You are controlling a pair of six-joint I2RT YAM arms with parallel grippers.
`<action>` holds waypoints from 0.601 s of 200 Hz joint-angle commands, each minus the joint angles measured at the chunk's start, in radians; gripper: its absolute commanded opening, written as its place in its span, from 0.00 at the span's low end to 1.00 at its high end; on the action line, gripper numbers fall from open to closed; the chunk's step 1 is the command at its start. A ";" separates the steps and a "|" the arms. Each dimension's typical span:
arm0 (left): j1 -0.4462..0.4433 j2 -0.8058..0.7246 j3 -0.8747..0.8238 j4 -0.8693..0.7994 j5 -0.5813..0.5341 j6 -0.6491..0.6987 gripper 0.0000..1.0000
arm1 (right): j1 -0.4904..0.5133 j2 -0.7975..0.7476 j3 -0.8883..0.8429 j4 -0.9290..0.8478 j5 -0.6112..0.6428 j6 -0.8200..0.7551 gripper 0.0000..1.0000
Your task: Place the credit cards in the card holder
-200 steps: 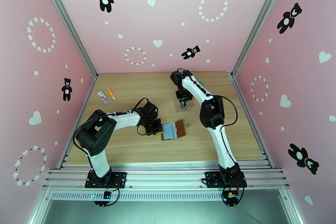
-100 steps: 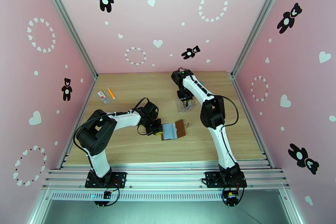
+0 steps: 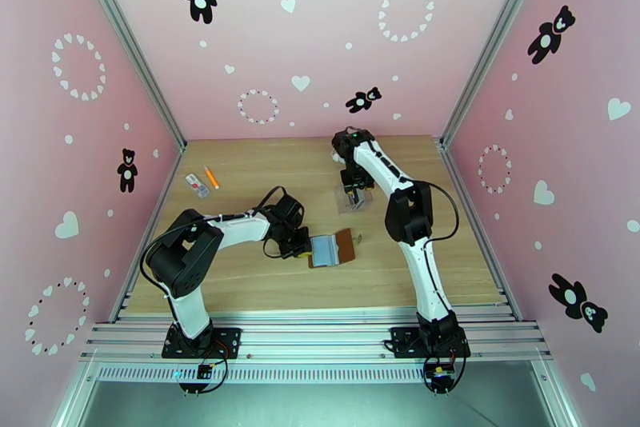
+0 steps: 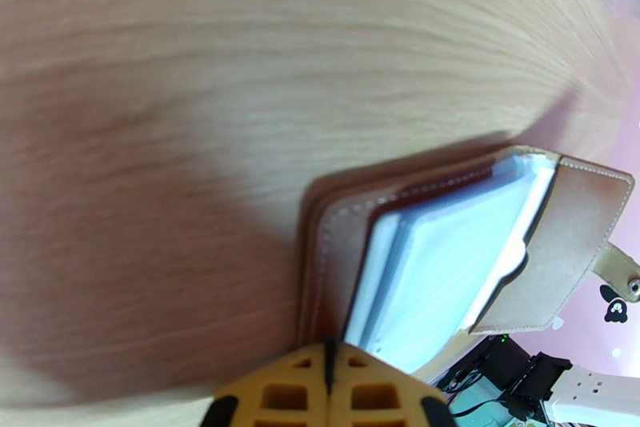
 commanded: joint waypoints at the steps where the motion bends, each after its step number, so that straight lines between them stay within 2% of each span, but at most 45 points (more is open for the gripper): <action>1: -0.020 0.055 -0.032 -0.082 -0.095 -0.008 0.00 | -0.007 -0.015 0.004 0.005 -0.070 -0.007 0.49; 120: -0.028 0.061 -0.021 -0.090 -0.096 -0.007 0.00 | -0.008 0.006 -0.019 0.004 -0.063 -0.013 0.32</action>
